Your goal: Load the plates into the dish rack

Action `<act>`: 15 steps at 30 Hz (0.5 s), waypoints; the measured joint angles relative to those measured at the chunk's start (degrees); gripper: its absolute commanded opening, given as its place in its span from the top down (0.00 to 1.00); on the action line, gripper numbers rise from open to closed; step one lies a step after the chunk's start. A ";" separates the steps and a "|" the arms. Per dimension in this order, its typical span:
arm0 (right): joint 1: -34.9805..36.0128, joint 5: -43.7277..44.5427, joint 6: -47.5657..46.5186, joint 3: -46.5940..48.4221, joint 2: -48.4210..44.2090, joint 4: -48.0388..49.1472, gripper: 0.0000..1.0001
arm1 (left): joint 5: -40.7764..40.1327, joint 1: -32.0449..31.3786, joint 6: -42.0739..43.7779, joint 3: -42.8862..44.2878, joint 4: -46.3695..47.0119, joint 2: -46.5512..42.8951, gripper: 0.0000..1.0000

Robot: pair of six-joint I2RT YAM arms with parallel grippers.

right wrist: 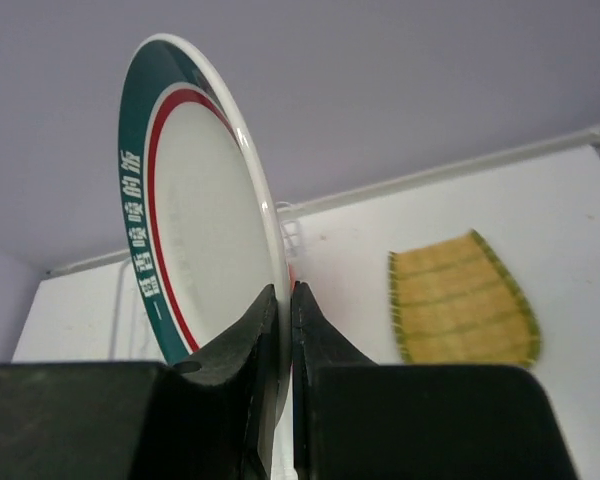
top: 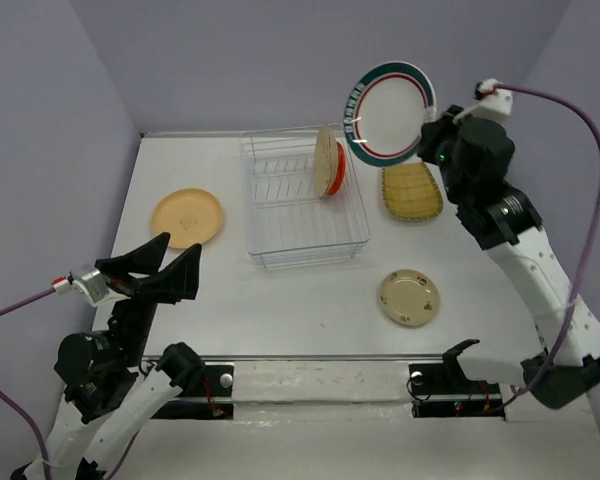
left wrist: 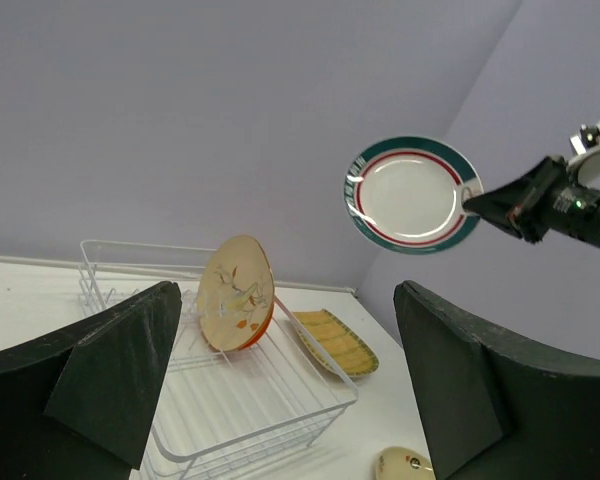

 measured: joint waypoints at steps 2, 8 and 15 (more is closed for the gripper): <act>8.70 6.45 -4.22 9.31 8.44 -0.13 0.93 | -0.02 0.42 0.00 0.00 -0.09 0.24 0.01; 21.68 26.16 -22.23 42.84 40.17 -2.49 0.93 | -0.35 0.74 0.07 0.00 -0.46 0.39 0.01; 25.92 43.19 -58.31 56.78 64.28 20.50 0.93 | -1.51 0.72 0.02 0.00 -0.90 0.66 0.01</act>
